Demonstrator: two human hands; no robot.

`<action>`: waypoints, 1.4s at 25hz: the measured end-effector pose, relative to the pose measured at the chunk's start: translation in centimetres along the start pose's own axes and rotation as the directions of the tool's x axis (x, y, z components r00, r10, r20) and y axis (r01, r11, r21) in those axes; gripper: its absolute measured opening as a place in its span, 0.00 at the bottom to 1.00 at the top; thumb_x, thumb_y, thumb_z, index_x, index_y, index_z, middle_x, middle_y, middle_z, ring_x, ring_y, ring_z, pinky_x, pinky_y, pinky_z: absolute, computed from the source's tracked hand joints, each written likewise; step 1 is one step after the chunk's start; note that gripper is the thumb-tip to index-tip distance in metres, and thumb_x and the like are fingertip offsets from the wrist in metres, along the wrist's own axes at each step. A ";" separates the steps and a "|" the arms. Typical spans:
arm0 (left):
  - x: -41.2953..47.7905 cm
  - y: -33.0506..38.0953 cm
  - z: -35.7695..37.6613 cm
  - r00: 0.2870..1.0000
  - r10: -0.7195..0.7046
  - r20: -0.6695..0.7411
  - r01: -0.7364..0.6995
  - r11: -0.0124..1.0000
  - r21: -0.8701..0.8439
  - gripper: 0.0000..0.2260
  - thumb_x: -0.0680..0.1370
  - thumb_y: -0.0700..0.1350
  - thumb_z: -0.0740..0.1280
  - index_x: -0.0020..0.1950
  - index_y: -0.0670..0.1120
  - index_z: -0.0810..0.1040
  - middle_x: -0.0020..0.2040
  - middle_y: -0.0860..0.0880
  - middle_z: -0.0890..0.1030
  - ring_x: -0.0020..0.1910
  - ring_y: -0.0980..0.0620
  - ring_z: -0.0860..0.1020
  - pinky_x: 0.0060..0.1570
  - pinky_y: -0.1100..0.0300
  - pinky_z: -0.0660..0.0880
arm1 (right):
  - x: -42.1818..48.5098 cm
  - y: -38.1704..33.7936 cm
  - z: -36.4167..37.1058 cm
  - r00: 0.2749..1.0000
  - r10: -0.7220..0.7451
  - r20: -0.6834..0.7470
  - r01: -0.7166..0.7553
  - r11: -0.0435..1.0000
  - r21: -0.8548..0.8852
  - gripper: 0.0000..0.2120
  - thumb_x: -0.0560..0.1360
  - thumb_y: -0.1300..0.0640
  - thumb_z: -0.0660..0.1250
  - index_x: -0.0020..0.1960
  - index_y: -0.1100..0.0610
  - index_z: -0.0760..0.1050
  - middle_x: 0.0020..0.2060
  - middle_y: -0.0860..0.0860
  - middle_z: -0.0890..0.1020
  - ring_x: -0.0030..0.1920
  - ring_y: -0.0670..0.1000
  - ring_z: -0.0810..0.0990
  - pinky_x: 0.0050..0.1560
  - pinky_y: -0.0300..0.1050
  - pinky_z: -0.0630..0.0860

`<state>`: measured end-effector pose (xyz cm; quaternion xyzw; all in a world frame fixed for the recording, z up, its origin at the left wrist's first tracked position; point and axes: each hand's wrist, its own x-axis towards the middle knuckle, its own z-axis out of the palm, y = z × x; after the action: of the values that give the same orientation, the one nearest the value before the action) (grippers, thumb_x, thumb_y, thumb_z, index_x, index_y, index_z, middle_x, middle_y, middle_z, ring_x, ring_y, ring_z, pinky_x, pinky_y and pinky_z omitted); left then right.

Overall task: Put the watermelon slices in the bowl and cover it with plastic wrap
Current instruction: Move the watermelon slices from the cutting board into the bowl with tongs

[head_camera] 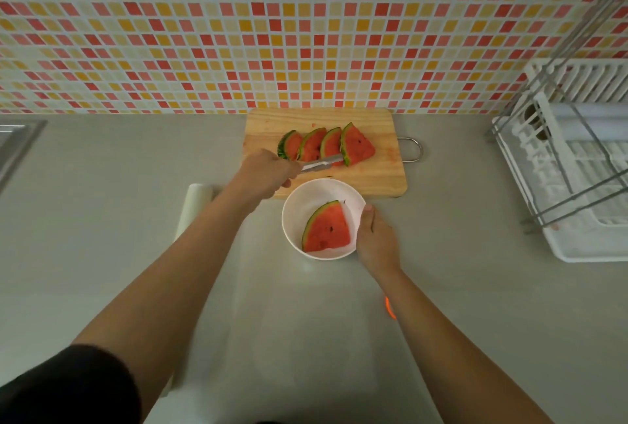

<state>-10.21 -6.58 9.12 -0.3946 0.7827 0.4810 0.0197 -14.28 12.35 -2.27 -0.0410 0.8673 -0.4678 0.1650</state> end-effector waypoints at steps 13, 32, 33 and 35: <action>4.0 0.4 3.7 0.997 -0.069 0.023 0.072 0.963 -0.259 0.08 0.74 0.42 0.70 0.44 0.37 0.81 0.30 0.48 0.72 0.21 0.54 0.63 0.21 0.65 0.61 | 0.3 0.1 0.0 1.000 0.002 -0.001 -0.002 1.000 -0.017 0.20 0.80 0.48 0.47 0.49 0.57 0.74 0.47 0.58 0.81 0.50 0.60 0.77 0.46 0.48 0.67; -4.4 -4.3 -3.2 0.961 0.103 0.256 -0.230 0.813 0.535 0.20 0.73 0.54 0.68 0.37 0.36 0.82 0.31 0.44 0.75 0.28 0.51 0.69 0.31 0.59 0.66 | 0.4 0.0 -0.1 1.000 -0.006 0.006 0.006 0.999 -0.037 0.23 0.80 0.47 0.44 0.52 0.55 0.75 0.51 0.59 0.81 0.53 0.61 0.77 0.46 0.46 0.65; -4.3 -3.8 -3.9 0.963 0.124 0.238 -0.241 0.788 0.567 0.20 0.72 0.55 0.68 0.37 0.37 0.82 0.31 0.45 0.77 0.29 0.51 0.71 0.31 0.60 0.68 | 0.4 0.0 0.0 1.000 -0.006 0.003 0.006 0.999 -0.033 0.23 0.80 0.47 0.44 0.51 0.55 0.75 0.51 0.58 0.81 0.52 0.60 0.77 0.46 0.46 0.64; -3.3 -2.7 -5.0 0.976 0.163 0.143 -0.214 0.829 0.517 0.19 0.71 0.57 0.68 0.33 0.41 0.82 0.30 0.48 0.79 0.29 0.53 0.74 0.30 0.60 0.68 | 0.4 0.0 0.0 1.000 -0.003 -0.004 0.003 0.999 -0.032 0.22 0.80 0.47 0.45 0.49 0.56 0.75 0.50 0.59 0.81 0.52 0.60 0.77 0.45 0.46 0.64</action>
<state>-4.46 -9.10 11.17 -0.2719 0.9180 0.2643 0.1166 -14.64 12.26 -2.38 -0.0441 0.8750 -0.4540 0.1621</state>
